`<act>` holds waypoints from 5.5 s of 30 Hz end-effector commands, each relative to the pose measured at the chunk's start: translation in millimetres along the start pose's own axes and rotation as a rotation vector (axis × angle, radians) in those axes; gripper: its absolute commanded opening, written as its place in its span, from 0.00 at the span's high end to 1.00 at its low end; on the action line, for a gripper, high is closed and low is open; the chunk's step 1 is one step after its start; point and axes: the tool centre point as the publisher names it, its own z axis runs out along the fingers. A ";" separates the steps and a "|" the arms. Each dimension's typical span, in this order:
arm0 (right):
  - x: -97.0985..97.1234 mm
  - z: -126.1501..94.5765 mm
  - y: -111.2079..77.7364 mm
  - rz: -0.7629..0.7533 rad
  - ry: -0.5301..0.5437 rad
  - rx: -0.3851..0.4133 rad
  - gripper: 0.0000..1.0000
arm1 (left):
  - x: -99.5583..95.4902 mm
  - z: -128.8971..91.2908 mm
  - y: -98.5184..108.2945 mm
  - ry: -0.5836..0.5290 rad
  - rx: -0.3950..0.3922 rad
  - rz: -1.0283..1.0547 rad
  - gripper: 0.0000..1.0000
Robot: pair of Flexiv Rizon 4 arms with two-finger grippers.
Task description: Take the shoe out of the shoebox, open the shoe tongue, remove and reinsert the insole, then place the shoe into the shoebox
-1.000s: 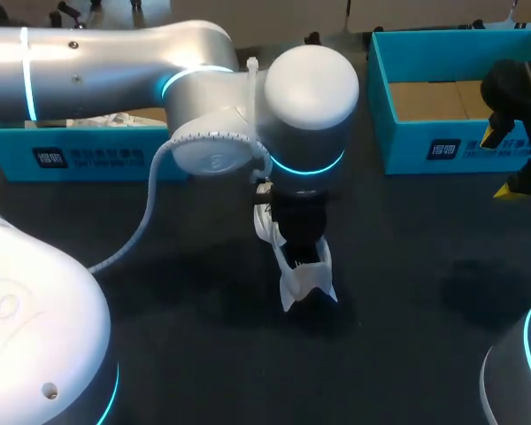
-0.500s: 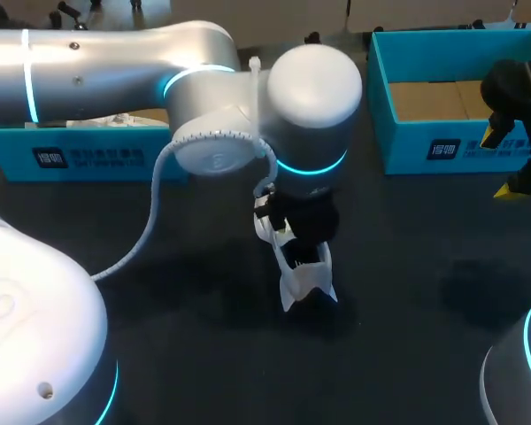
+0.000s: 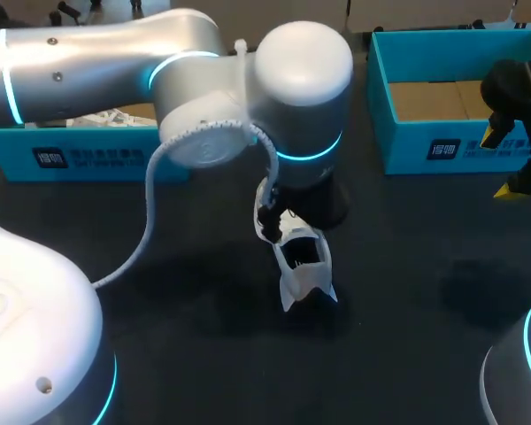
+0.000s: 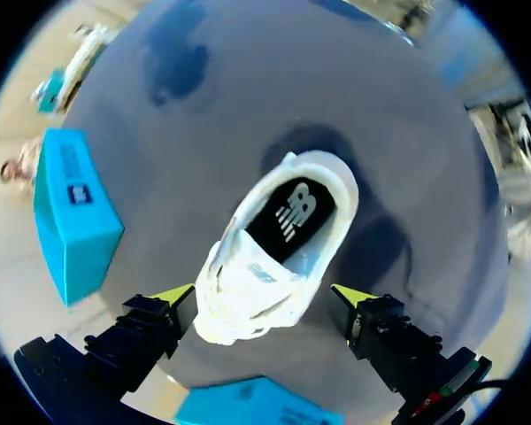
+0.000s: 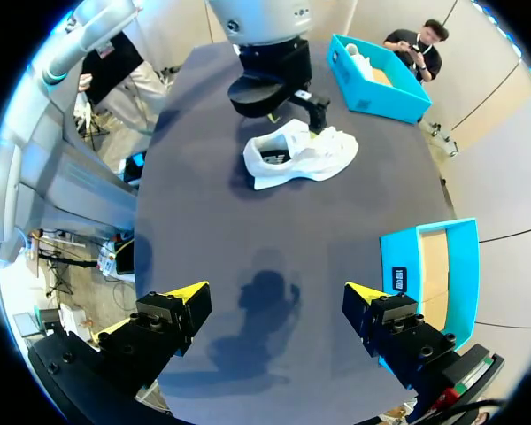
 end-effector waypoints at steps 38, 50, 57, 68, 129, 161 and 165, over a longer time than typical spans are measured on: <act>-1.5 0.4 0.6 0.001 0.003 0.002 0.00 | 67.0 -21.1 -2.9 -0.076 0.072 -0.383 0.00; -1.5 0.4 0.6 0.001 0.003 0.002 0.00 | 69.6 -20.4 -5.9 -0.038 0.098 -0.622 0.00; -1.5 0.4 0.6 0.001 0.003 0.002 0.00 | 65.9 -10.8 -24.8 0.015 0.113 -0.689 0.00; -1.5 0.4 0.6 0.001 0.003 0.002 0.00 | 61.9 7.8 -73.4 0.049 0.158 -0.683 0.00; -1.5 0.4 0.6 0.001 0.003 0.002 0.00 | 85.7 3.1 -88.6 0.223 0.157 -0.763 1.00; -1.5 0.4 0.6 0.001 0.003 0.002 0.00 | 64.4 -117.5 -41.9 0.276 0.278 -0.636 1.00; -1.5 0.4 0.6 0.001 0.003 0.002 0.00 | 59.7 -116.7 -26.6 0.292 0.286 -0.603 1.00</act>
